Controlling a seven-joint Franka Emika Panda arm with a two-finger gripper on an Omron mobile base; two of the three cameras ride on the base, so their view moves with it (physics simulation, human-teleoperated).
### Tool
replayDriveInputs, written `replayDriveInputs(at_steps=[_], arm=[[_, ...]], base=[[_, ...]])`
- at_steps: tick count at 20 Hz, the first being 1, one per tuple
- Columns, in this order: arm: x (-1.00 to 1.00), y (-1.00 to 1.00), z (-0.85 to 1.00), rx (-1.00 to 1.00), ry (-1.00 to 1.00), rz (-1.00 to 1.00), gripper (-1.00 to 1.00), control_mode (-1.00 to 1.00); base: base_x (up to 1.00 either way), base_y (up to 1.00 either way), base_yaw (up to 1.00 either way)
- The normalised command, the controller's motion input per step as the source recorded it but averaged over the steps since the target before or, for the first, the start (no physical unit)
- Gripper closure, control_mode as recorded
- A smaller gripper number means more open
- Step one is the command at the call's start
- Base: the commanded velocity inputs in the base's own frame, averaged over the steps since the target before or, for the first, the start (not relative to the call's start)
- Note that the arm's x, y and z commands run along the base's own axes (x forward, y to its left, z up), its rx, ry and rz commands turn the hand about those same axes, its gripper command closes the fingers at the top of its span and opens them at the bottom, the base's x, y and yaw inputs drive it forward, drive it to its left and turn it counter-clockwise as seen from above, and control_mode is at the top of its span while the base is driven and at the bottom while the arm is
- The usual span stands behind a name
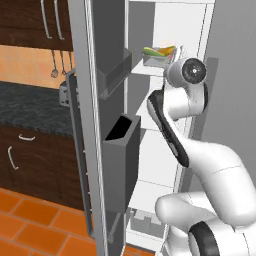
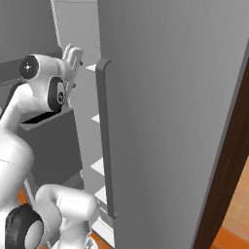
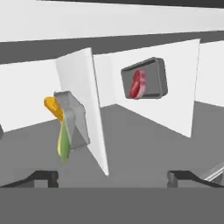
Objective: Take the meat container that has the steak and place it on the second highest rack of the freezer. Then take the vegetable container that has the corns and place it on the highest rack of the freezer.
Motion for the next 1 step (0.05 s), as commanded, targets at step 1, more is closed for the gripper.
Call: replayDriveInputs(at_steps=[1], arm=[[-1.00,0.00,0.00,0.00,0.34,0.09,-1.00,-1.00]], base=[[0.00,0.00,0.00]])
